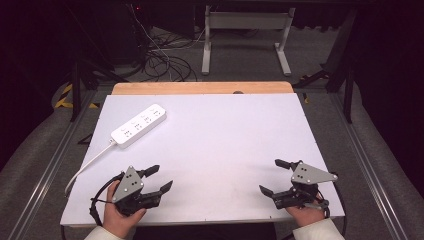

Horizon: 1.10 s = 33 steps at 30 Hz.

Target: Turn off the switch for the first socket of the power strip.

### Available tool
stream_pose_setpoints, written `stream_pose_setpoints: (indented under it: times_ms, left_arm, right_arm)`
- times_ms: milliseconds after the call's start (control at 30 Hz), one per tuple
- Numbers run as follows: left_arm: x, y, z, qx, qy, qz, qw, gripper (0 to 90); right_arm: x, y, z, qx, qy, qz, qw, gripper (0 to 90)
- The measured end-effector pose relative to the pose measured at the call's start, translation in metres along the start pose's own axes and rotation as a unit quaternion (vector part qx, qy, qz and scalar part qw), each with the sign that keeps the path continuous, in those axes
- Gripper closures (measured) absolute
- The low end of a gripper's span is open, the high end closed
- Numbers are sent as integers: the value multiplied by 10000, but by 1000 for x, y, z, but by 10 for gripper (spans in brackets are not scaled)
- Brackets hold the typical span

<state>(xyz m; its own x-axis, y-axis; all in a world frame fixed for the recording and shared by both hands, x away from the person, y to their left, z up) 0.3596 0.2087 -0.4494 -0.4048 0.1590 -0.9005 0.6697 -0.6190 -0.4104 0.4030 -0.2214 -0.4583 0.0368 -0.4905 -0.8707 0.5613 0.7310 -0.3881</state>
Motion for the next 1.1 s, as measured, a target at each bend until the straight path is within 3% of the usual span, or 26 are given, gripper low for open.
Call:
stream_pose_setpoints:
  times_ms: [700,1100]
  left_arm:
    - [-3,-4,1,-57,51,-130,9999,368]
    - [-17,-12,-6,-222,76,-287,9993,478]
  right_arm:
    - [0,0,-1,-24,-13,14,10000,41]
    - [1,2,1,-37,-23,-21,10000,33]
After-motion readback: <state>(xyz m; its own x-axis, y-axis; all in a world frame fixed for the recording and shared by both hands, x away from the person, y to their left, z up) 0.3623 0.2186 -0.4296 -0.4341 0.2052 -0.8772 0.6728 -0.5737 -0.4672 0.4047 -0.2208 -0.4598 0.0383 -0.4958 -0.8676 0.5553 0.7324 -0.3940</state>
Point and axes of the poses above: each handheld gripper's, and its own axes: y roughly forward along the jaws, x roughly out of its underside, z roughly to its right, the point moved 2 cm from there along y, roughly forward along the jaws, and after that the axes turned 14 degrees about -y, right-handed, at the moved point
